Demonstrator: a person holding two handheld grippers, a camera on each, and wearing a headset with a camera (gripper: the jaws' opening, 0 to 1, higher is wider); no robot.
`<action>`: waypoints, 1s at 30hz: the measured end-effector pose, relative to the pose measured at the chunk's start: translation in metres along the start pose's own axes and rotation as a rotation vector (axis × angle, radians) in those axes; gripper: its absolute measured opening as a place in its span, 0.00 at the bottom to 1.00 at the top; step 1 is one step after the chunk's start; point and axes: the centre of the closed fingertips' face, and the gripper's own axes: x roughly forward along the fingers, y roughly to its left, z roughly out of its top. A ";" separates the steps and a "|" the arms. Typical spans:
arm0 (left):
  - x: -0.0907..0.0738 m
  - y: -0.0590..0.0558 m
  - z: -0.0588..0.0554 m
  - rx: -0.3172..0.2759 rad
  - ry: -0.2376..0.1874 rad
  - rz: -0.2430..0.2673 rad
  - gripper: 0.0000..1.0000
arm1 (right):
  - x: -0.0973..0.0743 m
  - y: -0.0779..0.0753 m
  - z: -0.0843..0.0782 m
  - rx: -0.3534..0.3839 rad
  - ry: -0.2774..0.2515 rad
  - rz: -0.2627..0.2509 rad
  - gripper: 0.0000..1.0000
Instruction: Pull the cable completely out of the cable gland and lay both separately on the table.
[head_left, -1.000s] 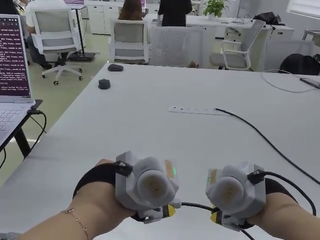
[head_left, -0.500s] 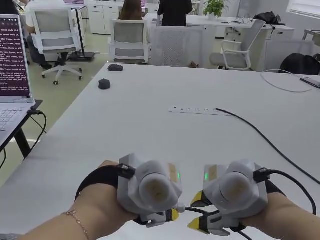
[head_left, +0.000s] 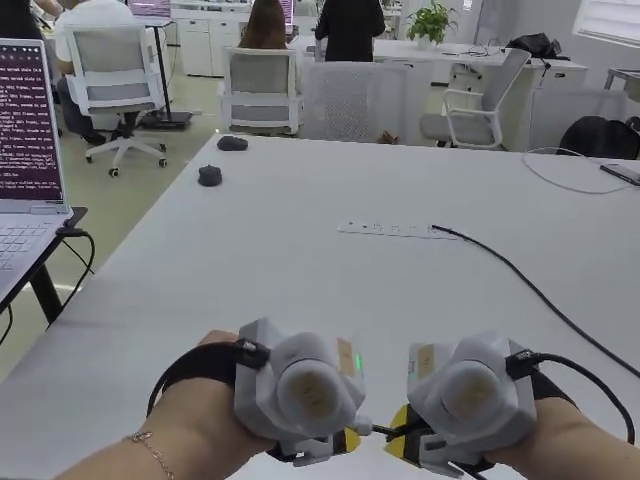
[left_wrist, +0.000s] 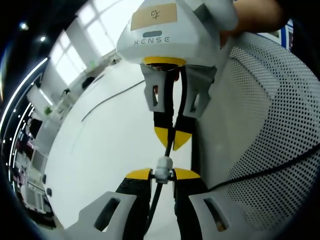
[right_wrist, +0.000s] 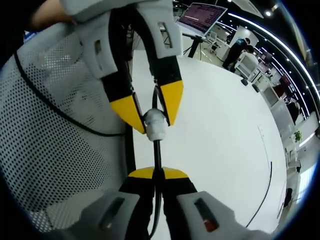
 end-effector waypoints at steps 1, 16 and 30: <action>0.000 0.001 -0.001 0.002 0.005 0.005 0.17 | 0.000 -0.001 -0.003 0.005 0.012 -0.004 0.02; -0.001 0.007 -0.005 -0.003 0.025 0.036 0.17 | -0.001 -0.014 -0.029 0.040 0.125 -0.058 0.17; 0.000 -0.010 0.011 0.063 -0.037 -0.030 0.17 | -0.002 0.013 0.019 -0.028 -0.078 0.051 0.11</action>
